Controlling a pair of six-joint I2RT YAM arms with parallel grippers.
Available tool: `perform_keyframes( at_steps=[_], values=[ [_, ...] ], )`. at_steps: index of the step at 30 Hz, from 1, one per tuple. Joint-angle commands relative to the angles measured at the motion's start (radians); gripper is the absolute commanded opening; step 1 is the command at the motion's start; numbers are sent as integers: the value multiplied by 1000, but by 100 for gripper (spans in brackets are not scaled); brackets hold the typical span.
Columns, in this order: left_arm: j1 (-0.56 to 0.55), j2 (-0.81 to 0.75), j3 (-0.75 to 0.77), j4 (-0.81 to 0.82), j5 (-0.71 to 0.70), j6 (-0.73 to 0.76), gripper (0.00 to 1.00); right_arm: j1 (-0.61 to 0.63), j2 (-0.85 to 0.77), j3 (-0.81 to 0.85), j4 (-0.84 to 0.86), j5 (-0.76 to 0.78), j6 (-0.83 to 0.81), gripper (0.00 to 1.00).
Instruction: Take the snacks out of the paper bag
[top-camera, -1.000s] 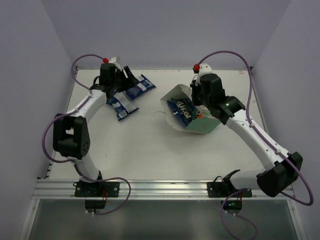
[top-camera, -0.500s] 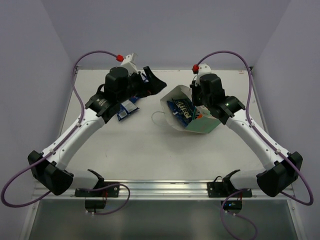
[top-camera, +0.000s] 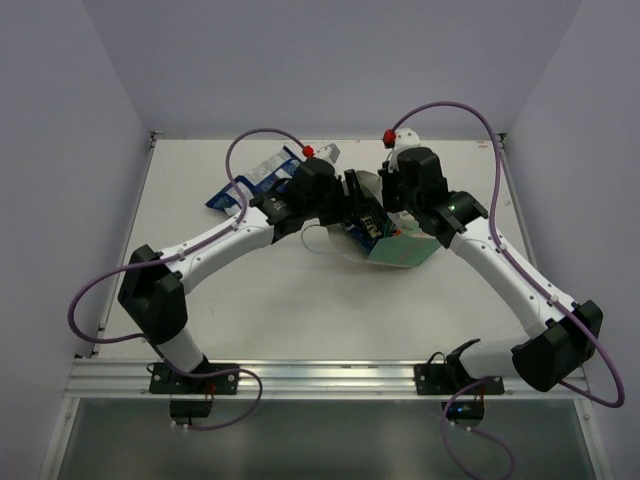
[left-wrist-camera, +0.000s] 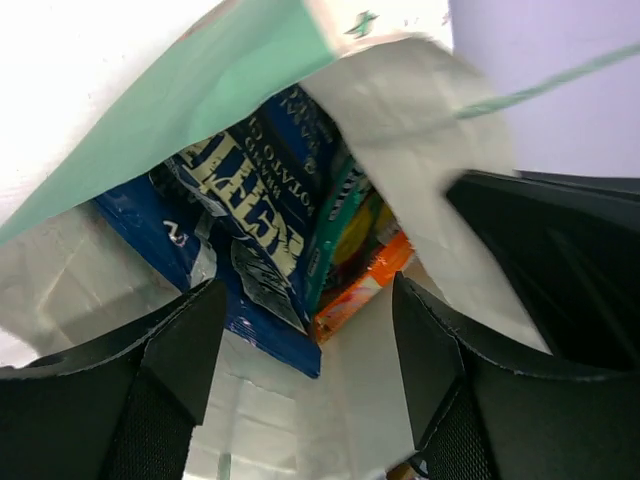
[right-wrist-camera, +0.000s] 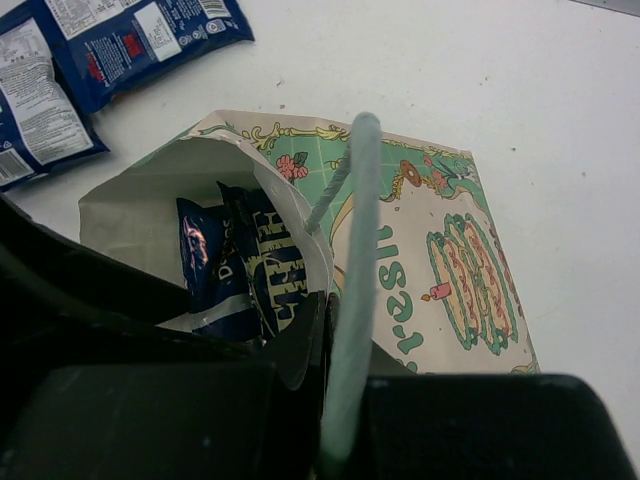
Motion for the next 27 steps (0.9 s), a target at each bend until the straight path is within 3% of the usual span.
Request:
perform_keyframes(
  at_steps=[1, 15, 16, 19, 20, 22, 23, 27],
  values=[
    [-15, 28, 51, 59, -31, -37, 72, 0, 2, -2, -11, -3, -1, 0],
    [-15, 258, 143, 50, -35, -54, 64, 0, -17, -25, -3, -23, 7, 0],
    [-13, 265, 145, 47, -31, -54, 60, 0, -20, -27, -1, -16, 3, 0],
    [-13, 246, 143, 44, -46, -44, 38, 0, -29, -39, 2, -3, -7, 0],
    [-13, 239, 145, 43, -70, -38, 25, 0, -32, -45, 2, 4, -7, 0],
    [-7, 214, 148, 32, -95, -18, 13, 0, -34, -50, 3, 7, -7, 0],
    [-5, 206, 151, 26, -103, -11, 1, 0, -34, -51, 3, 7, -5, 0],
    [8, 132, 163, -17, -106, 24, 0, -1, -26, -54, 3, 27, 1, 0]
  ],
)
